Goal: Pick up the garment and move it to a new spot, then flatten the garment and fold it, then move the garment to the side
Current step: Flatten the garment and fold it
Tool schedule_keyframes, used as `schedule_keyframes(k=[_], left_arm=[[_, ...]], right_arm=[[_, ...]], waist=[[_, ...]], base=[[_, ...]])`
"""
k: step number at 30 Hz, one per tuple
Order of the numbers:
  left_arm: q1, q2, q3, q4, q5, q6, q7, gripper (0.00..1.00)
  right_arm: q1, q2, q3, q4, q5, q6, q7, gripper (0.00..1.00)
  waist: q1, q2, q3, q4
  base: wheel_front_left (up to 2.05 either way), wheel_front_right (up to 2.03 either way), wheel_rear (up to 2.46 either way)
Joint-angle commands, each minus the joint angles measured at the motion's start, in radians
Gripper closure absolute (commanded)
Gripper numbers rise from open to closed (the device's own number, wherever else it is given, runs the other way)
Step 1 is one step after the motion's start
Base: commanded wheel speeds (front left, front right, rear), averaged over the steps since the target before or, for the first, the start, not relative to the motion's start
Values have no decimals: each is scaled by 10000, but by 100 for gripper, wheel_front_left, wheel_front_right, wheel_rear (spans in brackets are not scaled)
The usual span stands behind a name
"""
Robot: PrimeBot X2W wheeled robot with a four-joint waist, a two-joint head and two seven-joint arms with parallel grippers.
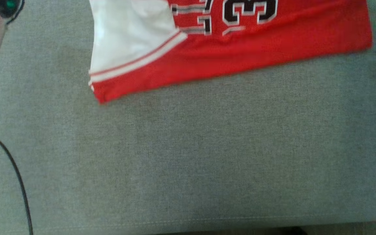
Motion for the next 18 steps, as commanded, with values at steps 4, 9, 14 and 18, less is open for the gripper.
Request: schedule_keyframes(k=[4,9,14,18], left_arm=[[-373,321,902,-446,468,84,-120,100],[447,223,1197,-855,835,-36,-122,100],[1361,276,990,-1251,887,-126,-122,100],[2051,507,254,-1813,682,-140,-75,100]], right_arm=[[-122,74,149,60,172,-7,-658,100],[362,-189,685,297,637,-7,-769,100],[1053,-661,1499,110,1287,-7,-505,100],[1640,-1264,2433,-186,1772,-7,36,100]], waist=[[-2,0,3,70],[-2,0,-227,268],[-2,0,-603,457],[-2,0,-915,612]], base=[[0,0,0],[0,0,0],[0,0,0],[0,0,0]])
